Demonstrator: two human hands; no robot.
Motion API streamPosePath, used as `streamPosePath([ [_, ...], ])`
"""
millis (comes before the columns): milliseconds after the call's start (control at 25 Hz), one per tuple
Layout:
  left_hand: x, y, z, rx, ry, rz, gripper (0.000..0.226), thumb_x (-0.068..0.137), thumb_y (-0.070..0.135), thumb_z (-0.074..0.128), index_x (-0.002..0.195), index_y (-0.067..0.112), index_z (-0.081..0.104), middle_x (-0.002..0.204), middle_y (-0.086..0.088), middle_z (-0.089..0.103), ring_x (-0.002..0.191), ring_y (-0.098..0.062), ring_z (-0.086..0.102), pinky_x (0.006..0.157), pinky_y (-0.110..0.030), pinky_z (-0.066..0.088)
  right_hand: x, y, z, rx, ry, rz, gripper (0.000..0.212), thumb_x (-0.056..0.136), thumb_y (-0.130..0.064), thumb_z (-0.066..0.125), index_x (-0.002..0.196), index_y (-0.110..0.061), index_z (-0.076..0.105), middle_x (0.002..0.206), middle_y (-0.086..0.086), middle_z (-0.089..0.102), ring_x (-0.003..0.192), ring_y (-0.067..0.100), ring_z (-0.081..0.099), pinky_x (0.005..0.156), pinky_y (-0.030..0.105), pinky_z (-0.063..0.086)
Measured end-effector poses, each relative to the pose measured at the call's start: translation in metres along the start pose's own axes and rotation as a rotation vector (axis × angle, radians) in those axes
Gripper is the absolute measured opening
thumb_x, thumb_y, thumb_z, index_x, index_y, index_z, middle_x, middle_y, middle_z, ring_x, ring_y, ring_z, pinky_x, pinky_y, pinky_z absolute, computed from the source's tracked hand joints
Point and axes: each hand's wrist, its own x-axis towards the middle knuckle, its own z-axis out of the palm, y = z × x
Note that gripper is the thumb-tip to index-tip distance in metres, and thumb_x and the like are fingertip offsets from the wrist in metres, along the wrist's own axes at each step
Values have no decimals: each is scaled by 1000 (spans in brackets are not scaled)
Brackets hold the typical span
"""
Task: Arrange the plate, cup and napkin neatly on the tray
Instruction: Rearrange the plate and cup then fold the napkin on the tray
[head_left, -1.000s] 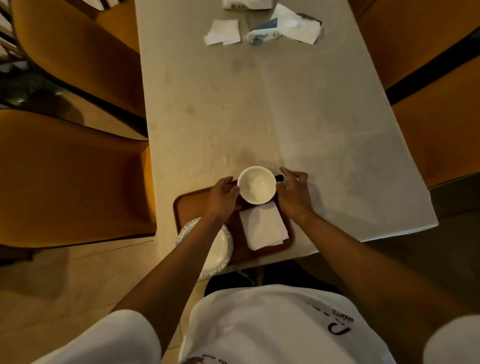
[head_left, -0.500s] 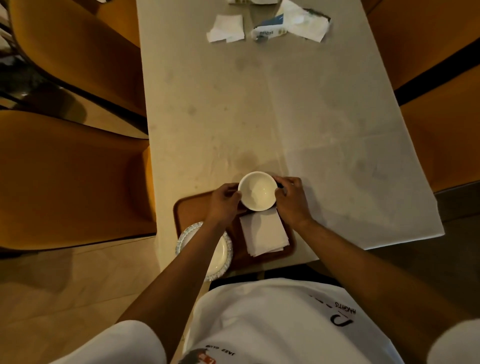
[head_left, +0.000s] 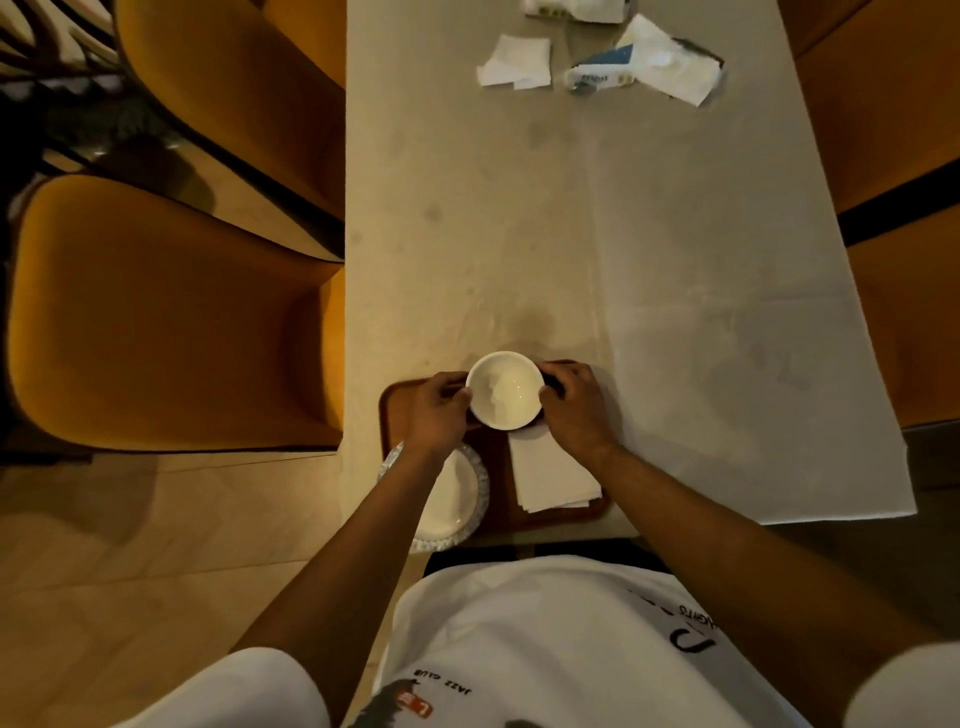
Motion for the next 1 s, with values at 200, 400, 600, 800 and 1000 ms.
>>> streamPosePath([
  [200, 2, -5, -15, 10, 33, -7, 24, 96, 6, 59, 120, 6, 65, 118, -17, 66, 104, -34, 65, 80, -54, 61, -1, -4, 12, -25, -9, -32, 36, 85, -7, 56, 117, -19, 69, 122, 8, 57, 106, 14, 54, 91, 29, 51],
  [400, 4, -7, -23, 36, 66, 26, 24, 94, 5, 61, 116, 6, 68, 118, -19, 68, 106, -37, 66, 81, -57, 60, 3, -3, 17, 1, -93, 4, 38, 86, -8, 57, 120, -20, 67, 124, 10, 58, 110, 22, 58, 91, 44, 56],
  [600, -1, -1, -23, 60, 49, 17, 27, 95, 4, 60, 121, 3, 65, 121, -20, 66, 109, -39, 65, 84, -58, 59, 3, -4, 18, 20, -91, 13, 39, 86, -6, 58, 122, -19, 66, 125, 10, 58, 110, 23, 58, 88, 47, 57],
  [800, -10, 4, -37, 262, 93, 92, 35, 102, 19, 49, 133, 6, 56, 131, -16, 62, 119, -33, 59, 100, -51, 52, 3, 0, -2, 101, -98, 87, 48, 89, -17, 63, 135, -21, 51, 122, -6, 59, 111, 14, 58, 74, 19, 55],
  [1000, -54, -23, -21, 445, 273, 308, 8, 97, 27, 51, 95, 24, 59, 88, 3, 68, 78, -16, 65, 67, -32, 54, -15, 38, -29, -381, -96, -102, 27, 91, -11, 59, 117, -16, 65, 121, 7, 64, 112, 24, 56, 91, 26, 42],
])
